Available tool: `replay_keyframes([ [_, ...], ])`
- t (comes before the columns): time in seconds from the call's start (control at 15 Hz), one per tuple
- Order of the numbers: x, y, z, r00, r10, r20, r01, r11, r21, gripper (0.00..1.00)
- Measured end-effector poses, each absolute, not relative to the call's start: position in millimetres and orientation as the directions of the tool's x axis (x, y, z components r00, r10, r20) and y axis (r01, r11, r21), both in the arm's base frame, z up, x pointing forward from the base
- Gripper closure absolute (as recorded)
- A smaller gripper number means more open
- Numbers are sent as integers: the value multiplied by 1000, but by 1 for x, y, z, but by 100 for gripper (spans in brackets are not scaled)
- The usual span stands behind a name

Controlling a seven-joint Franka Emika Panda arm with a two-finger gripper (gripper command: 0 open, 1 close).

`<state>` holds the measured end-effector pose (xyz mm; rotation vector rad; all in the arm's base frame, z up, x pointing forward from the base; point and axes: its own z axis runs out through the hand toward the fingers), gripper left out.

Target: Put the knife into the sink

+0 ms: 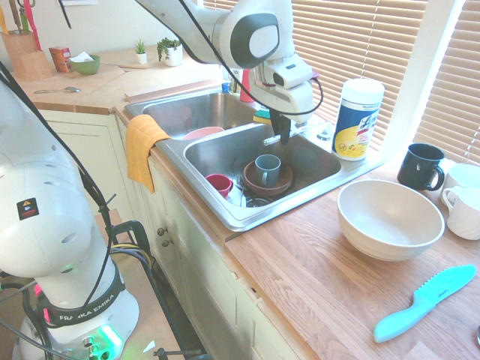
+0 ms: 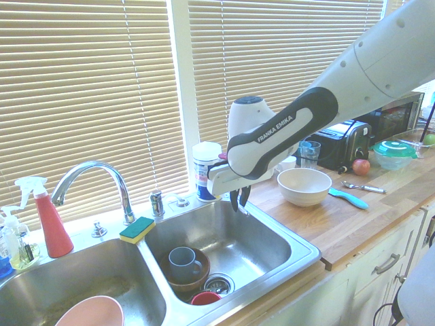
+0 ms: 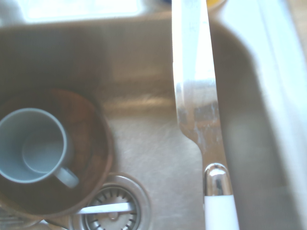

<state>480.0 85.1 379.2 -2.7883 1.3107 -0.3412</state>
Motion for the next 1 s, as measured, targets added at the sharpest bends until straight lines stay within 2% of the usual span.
replay_keyframes([
  [0.33, 482, 127, 306, 638, -760, 120, -751, -649, -121, 100],
  [0.67, 491, 147, 238, 606, -790, 97, -781, -614, -113, 100],
  [1.0, 507, 155, 198, 598, -796, 93, -790, -605, -102, 100],
])
